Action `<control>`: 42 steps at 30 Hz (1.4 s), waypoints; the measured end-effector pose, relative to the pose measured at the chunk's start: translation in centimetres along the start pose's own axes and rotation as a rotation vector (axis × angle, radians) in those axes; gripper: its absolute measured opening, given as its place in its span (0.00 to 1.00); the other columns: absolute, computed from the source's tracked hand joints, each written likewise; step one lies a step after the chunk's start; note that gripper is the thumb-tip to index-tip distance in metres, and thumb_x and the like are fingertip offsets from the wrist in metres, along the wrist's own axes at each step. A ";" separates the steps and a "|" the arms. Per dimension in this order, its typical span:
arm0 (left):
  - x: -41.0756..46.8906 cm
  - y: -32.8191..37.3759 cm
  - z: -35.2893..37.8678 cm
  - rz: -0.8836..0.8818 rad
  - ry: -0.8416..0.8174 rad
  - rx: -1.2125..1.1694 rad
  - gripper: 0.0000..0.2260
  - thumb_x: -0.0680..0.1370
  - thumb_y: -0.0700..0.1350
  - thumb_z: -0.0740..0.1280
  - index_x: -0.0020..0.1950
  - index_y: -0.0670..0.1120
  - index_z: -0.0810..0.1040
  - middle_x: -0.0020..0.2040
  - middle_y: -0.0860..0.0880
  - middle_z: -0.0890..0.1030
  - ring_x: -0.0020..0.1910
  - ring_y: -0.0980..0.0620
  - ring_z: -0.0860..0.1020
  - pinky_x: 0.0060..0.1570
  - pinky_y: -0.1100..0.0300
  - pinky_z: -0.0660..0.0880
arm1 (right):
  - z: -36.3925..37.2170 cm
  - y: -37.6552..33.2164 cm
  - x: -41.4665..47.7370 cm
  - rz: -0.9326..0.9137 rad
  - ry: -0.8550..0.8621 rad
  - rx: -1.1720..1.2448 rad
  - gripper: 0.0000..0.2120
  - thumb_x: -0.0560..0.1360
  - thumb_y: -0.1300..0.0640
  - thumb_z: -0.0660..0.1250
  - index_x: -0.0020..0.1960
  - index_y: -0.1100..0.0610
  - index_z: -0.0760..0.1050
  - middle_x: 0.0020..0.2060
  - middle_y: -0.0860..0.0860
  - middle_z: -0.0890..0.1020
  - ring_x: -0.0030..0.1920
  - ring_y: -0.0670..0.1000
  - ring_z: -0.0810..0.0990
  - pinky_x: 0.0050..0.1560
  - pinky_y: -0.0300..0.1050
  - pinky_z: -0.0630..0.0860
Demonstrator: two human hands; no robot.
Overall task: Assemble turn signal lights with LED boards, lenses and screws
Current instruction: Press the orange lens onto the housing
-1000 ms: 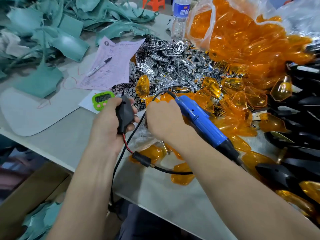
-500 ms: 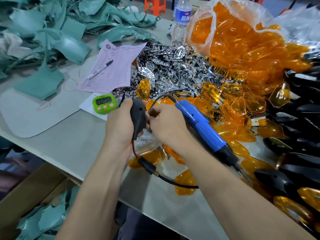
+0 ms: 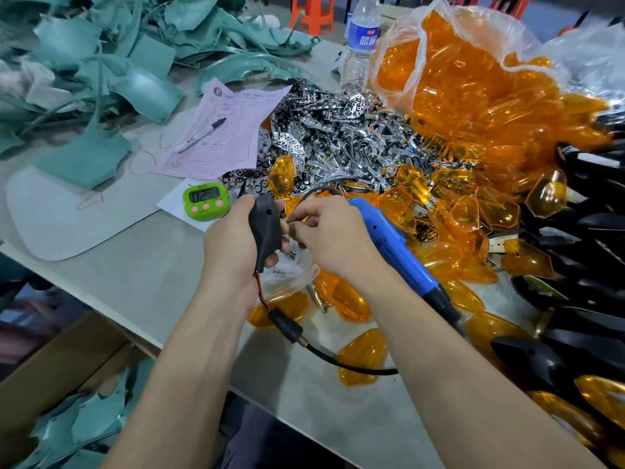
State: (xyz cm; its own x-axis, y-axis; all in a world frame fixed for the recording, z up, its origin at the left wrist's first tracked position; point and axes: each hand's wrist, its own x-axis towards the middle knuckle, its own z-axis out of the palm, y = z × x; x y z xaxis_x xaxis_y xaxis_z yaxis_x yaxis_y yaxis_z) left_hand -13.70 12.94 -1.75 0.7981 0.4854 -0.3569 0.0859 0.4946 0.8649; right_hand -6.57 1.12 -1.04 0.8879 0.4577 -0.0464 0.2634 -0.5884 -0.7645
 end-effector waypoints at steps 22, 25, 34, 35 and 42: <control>-6.4 -2.6 10.1 0.114 -0.122 0.102 0.27 0.84 0.43 0.61 0.24 0.46 0.79 0.23 0.48 0.74 0.21 0.50 0.72 0.22 0.65 0.66 | -9.4 1.4 -9.3 0.054 0.184 0.873 0.12 0.72 0.75 0.73 0.39 0.60 0.85 0.29 0.57 0.83 0.28 0.48 0.79 0.32 0.37 0.78; -7.0 -2.8 10.9 0.103 -0.143 0.083 0.29 0.84 0.42 0.61 0.22 0.47 0.79 0.21 0.50 0.73 0.17 0.53 0.70 0.18 0.67 0.65 | -10.1 1.8 -10.0 0.048 0.235 0.791 0.11 0.72 0.74 0.73 0.39 0.60 0.85 0.28 0.55 0.83 0.28 0.47 0.78 0.32 0.37 0.77; -7.9 -3.2 11.6 0.054 -0.112 0.179 0.23 0.84 0.46 0.63 0.30 0.43 0.82 0.26 0.45 0.79 0.22 0.49 0.77 0.21 0.61 0.72 | -11.1 2.7 -10.4 0.167 0.291 0.675 0.10 0.69 0.71 0.78 0.37 0.57 0.86 0.28 0.57 0.83 0.26 0.48 0.77 0.28 0.34 0.74; -7.9 -3.3 11.5 0.041 -0.098 0.187 0.19 0.84 0.47 0.64 0.35 0.42 0.82 0.28 0.45 0.80 0.23 0.49 0.78 0.23 0.60 0.73 | -11.3 2.8 -10.3 0.209 0.269 0.685 0.08 0.69 0.70 0.78 0.37 0.58 0.85 0.27 0.55 0.83 0.25 0.48 0.77 0.26 0.34 0.73; -7.9 -3.9 11.3 -0.093 -0.163 0.099 0.17 0.86 0.48 0.60 0.51 0.36 0.81 0.34 0.40 0.84 0.27 0.45 0.81 0.22 0.58 0.75 | -11.1 3.1 -9.3 0.356 0.100 0.692 0.10 0.73 0.66 0.75 0.39 0.58 0.75 0.24 0.49 0.77 0.22 0.47 0.72 0.21 0.36 0.67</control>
State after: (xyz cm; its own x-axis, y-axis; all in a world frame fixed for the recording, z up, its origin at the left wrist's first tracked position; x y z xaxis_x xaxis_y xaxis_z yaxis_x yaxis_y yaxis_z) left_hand -13.61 -0.96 1.66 0.8694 0.3140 -0.3815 0.2150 0.4549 0.8642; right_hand -9.81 -12.34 4.22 0.9131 0.2379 -0.3310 -0.3095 -0.1239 -0.9428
